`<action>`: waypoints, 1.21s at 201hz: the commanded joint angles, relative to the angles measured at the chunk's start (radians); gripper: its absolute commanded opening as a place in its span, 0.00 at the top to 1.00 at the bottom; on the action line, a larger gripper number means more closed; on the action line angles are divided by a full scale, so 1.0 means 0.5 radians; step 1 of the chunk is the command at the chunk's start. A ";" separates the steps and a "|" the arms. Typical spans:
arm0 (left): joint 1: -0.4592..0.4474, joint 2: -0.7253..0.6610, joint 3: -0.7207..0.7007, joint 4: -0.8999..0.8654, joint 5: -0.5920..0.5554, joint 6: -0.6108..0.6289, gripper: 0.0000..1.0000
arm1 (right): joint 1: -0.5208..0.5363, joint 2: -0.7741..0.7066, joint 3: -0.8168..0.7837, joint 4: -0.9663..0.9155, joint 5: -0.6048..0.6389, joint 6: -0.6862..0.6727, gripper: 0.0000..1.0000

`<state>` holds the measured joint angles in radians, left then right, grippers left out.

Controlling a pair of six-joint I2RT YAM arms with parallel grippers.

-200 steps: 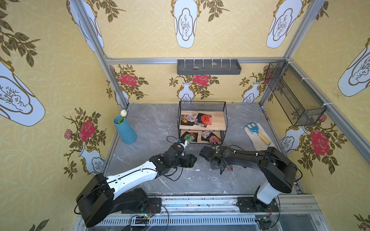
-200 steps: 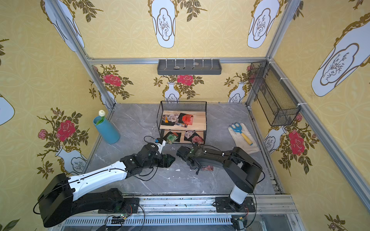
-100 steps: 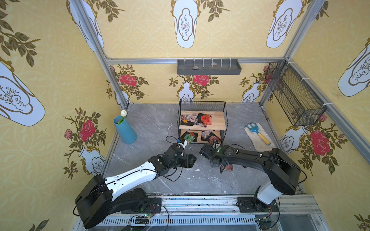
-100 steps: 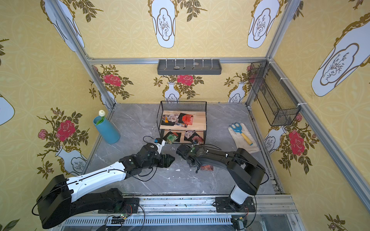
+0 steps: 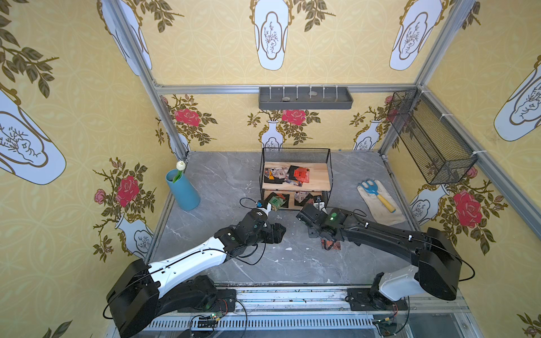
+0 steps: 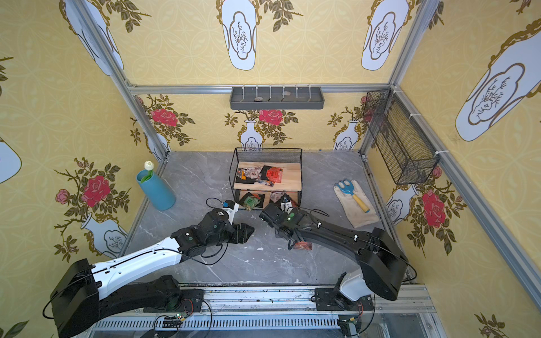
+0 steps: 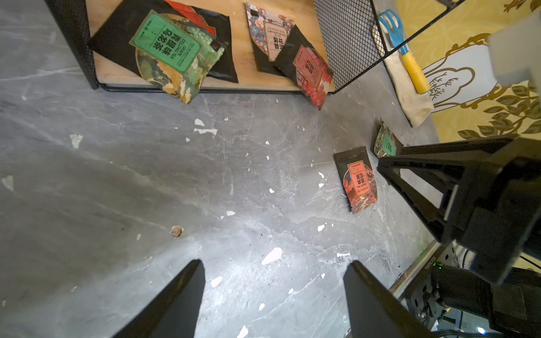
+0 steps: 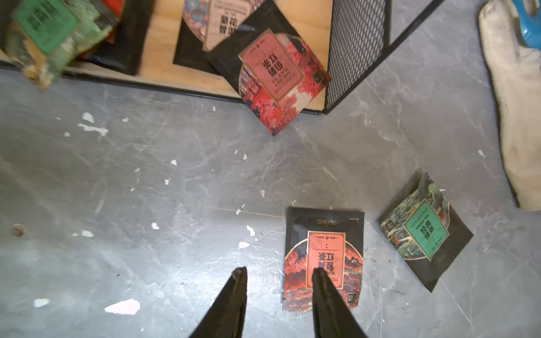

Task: Remove the tea bags from the shelf
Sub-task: Place the tea bag at the center of the board, then pick up the tea bag from the shelf.

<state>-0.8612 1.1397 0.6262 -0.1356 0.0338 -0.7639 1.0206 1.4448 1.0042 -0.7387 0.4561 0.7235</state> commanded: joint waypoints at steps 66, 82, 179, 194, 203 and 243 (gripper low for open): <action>0.094 -0.038 0.142 -0.092 0.093 -0.009 0.15 | -0.013 -0.140 0.201 0.111 -0.174 -0.300 0.48; 0.116 -0.043 0.177 -0.127 0.107 -0.009 0.15 | -0.052 -0.135 0.262 0.131 -0.216 -0.363 0.45; 0.265 -0.040 0.346 -0.292 0.196 -0.012 0.16 | -0.309 0.055 0.606 0.238 -0.529 -0.549 0.41; 0.288 -0.043 0.358 -0.310 0.208 -0.014 0.16 | -0.337 0.073 0.654 0.226 -0.537 -0.564 0.40; 0.307 -0.041 0.363 -0.309 0.224 -0.021 0.16 | -0.364 0.091 0.690 0.208 -0.543 -0.572 0.40; 0.360 -0.022 0.403 -0.324 0.288 -0.016 0.16 | -0.434 0.172 0.845 0.157 -0.535 -0.633 0.35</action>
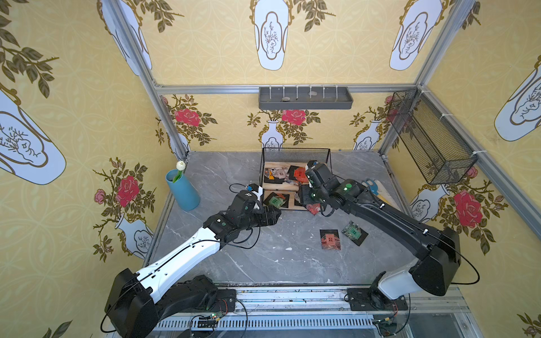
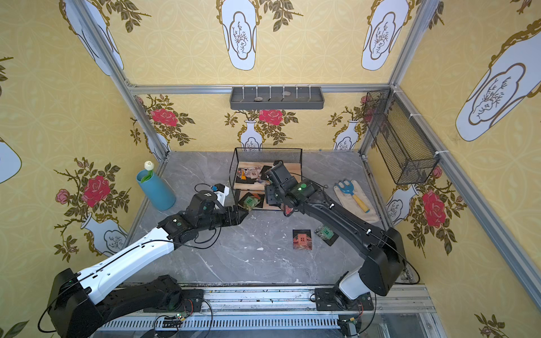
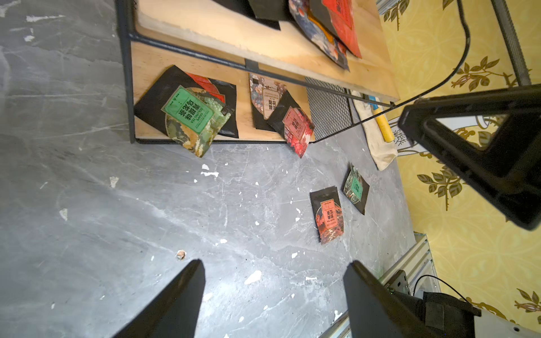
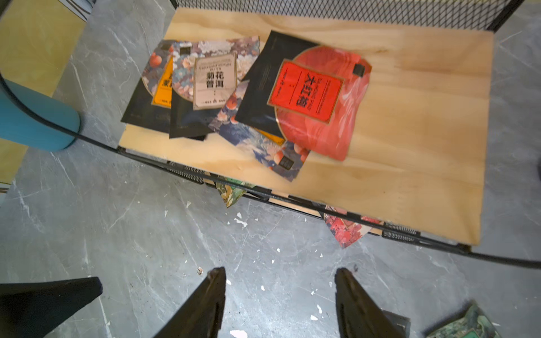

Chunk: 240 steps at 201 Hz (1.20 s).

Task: Remove the tea bags from the shelf
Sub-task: Pick up the tea bag from the shelf.

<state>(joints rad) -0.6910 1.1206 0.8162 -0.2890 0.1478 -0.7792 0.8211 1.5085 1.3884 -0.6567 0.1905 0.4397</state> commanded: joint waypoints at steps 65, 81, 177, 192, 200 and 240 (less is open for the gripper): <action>0.120 0.051 0.104 -0.082 0.140 0.016 0.16 | -0.123 0.285 0.404 -0.082 -0.012 -0.137 0.31; 0.135 0.059 0.112 -0.083 0.154 0.016 0.16 | -0.134 0.359 0.496 -0.111 -0.007 -0.150 0.30; 0.211 0.072 0.111 -0.088 0.211 0.010 0.16 | -0.160 0.794 0.986 -0.251 0.055 -0.219 0.27; 0.214 0.075 0.099 -0.082 0.217 0.002 0.16 | -0.159 0.841 1.040 -0.253 0.062 -0.230 0.27; 0.213 0.078 0.092 -0.078 0.221 -0.003 0.16 | -0.159 0.868 1.072 -0.261 0.067 -0.232 0.27; 0.221 0.087 0.080 -0.060 0.220 -0.009 0.16 | -0.153 0.991 1.188 -0.303 0.079 -0.246 0.27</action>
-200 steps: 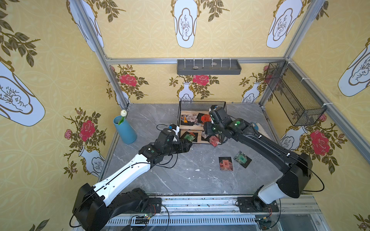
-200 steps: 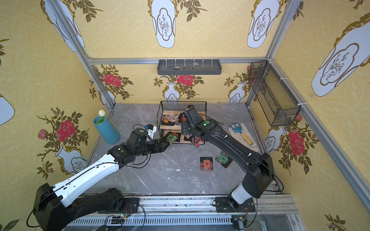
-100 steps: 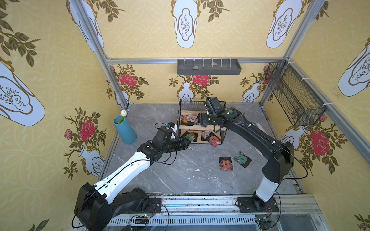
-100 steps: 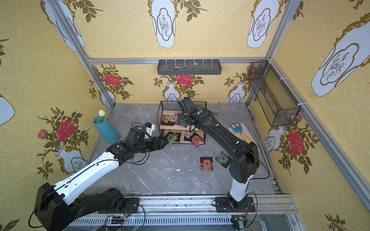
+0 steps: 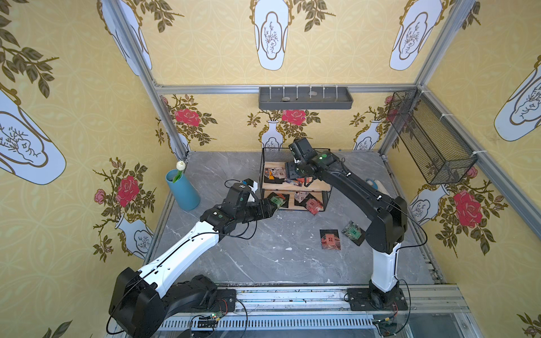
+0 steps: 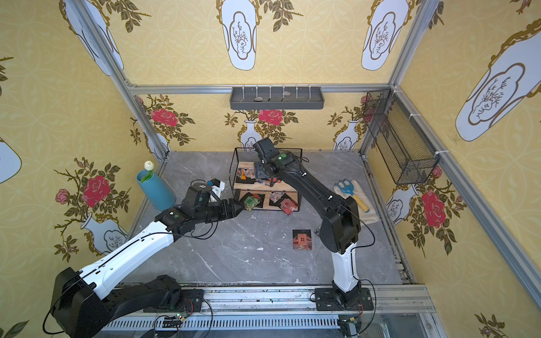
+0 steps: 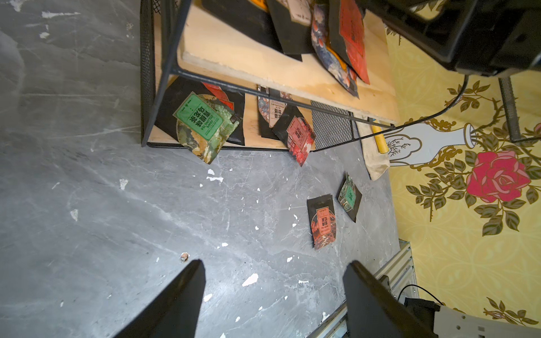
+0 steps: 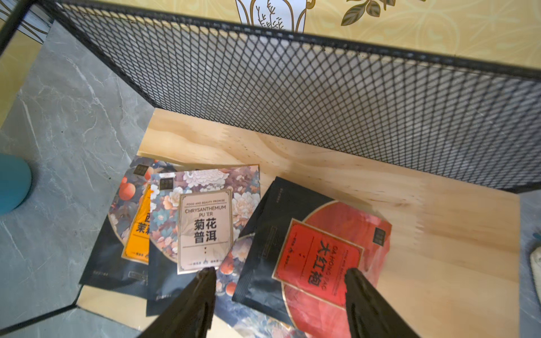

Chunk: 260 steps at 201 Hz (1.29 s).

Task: Remove the tea bags from the shelf
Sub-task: Pick up the tea bag from the shelf.

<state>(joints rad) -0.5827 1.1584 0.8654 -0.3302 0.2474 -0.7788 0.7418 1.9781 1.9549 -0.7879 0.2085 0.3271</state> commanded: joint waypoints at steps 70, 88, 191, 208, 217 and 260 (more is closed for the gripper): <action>0.018 0.019 -0.055 0.046 0.019 -0.026 0.16 | 0.016 0.130 0.061 -0.048 0.076 -0.032 0.27; 0.027 0.027 -0.068 0.061 0.020 -0.035 0.16 | 0.014 0.143 0.054 -0.044 0.077 -0.033 0.27; 0.043 0.030 -0.096 0.087 0.030 -0.050 0.18 | 0.001 0.124 -0.074 -0.008 0.041 -0.008 0.33; 0.043 0.033 -0.105 0.093 0.033 -0.056 0.18 | 0.003 0.113 -0.078 0.002 0.035 -0.009 0.37; 0.043 0.033 -0.106 0.096 0.037 -0.058 0.18 | 0.001 0.113 -0.076 0.002 0.029 -0.010 0.39; 0.043 0.032 -0.106 0.099 0.042 -0.058 0.18 | -0.013 0.090 -0.085 0.011 0.024 -0.018 0.48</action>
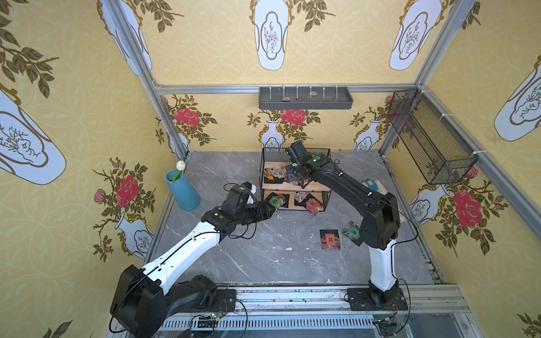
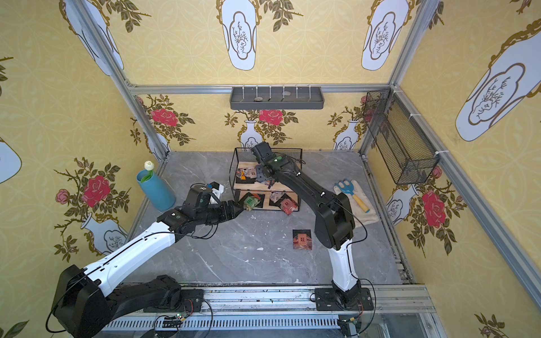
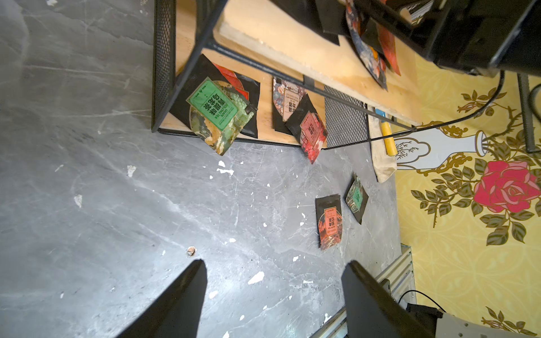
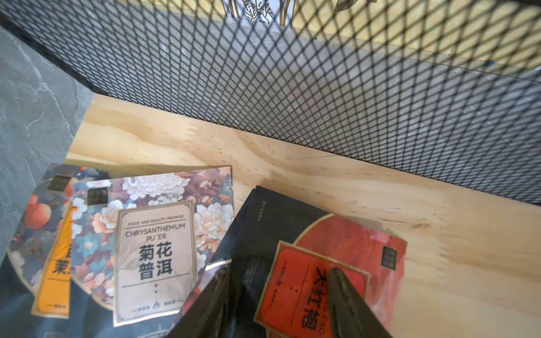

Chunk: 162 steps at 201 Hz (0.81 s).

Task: Remove the tea bags from the shelf
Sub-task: Pick up the tea bag from the shelf.

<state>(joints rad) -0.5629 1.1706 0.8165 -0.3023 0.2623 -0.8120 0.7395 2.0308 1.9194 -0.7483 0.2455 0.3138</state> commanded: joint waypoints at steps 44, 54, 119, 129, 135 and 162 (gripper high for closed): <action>0.003 0.018 -0.001 0.052 0.022 0.007 0.19 | -0.010 -0.023 -0.006 -0.062 -0.052 -0.005 0.55; 0.003 0.018 -0.001 0.052 0.021 0.009 0.19 | -0.012 -0.021 -0.002 -0.062 -0.059 -0.005 0.56; 0.003 0.024 -0.009 0.056 0.013 0.010 0.19 | -0.011 0.008 0.033 -0.080 -0.071 -0.027 0.71; 0.004 0.024 -0.008 0.057 0.009 0.010 0.19 | -0.011 0.012 0.033 -0.080 -0.071 -0.028 0.74; 0.004 0.023 -0.010 0.059 0.013 0.008 0.19 | -0.011 0.011 0.033 -0.080 -0.074 -0.029 0.76; 0.006 0.028 -0.012 0.062 0.012 0.007 0.19 | -0.010 0.010 0.038 -0.080 -0.082 -0.027 0.79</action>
<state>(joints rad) -0.5613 1.1797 0.8162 -0.2916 0.2653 -0.8124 0.7326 2.0300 1.9320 -0.7628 0.2119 0.3099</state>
